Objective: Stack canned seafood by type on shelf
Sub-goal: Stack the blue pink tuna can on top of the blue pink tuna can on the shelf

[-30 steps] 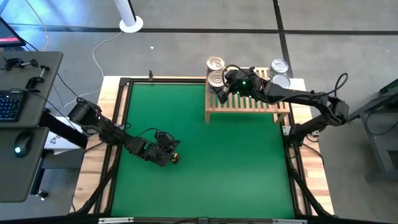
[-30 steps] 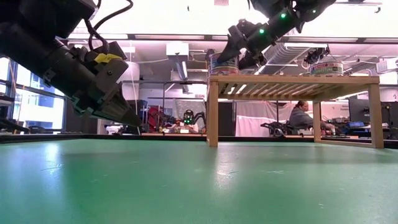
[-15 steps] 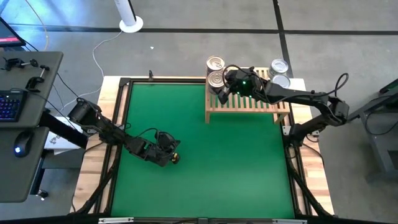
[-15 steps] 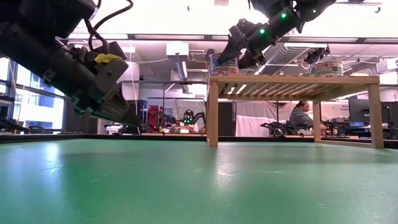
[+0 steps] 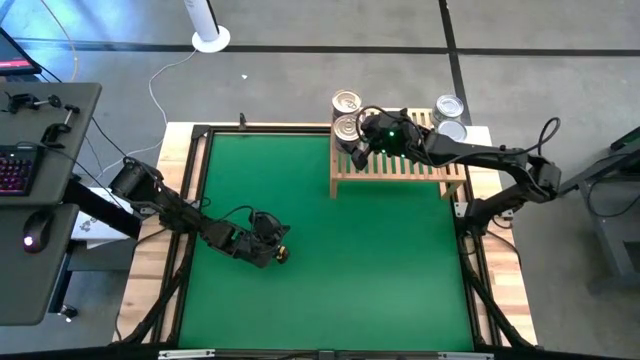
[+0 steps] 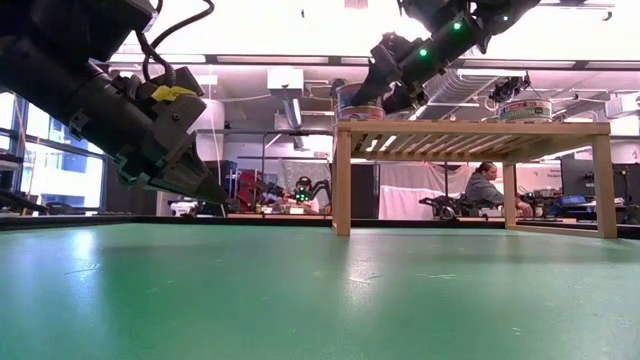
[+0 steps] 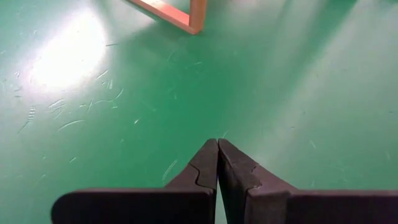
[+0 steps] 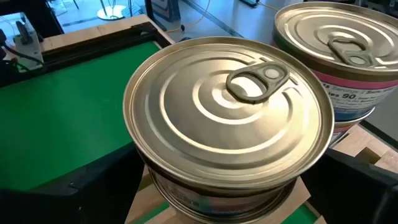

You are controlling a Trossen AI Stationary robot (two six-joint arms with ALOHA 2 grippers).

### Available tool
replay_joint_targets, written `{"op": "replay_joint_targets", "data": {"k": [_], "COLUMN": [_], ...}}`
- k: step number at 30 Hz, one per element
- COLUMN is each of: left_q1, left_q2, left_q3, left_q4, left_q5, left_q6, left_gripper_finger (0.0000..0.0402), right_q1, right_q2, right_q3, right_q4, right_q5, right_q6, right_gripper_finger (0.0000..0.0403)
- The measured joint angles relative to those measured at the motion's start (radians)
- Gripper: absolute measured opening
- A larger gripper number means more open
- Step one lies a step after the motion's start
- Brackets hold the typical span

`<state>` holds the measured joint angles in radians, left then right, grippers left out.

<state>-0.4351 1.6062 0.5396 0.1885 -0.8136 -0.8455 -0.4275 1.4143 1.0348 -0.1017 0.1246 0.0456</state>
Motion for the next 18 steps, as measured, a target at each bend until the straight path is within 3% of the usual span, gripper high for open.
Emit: {"op": "replay_joint_targets", "data": {"k": [9, 18], "left_q1": [0.0, 0.001], "left_q2": [0.0, 0.0], "left_q3": [0.0, 0.0], "left_q4": [0.0, 0.0], "left_q5": [0.0, 0.0], "left_q6": [-0.008, -0.008], "left_gripper_finger": [0.0, 0.0], "right_q1": [0.0, -0.004], "right_q2": [-0.002, -0.003], "right_q3": [0.003, 0.116], "right_q4": [-0.005, -0.199], "right_q5": [0.003, 0.023], "right_q6": [0.001, -0.001], "right_gripper_finger": [0.04, 0.04]}}
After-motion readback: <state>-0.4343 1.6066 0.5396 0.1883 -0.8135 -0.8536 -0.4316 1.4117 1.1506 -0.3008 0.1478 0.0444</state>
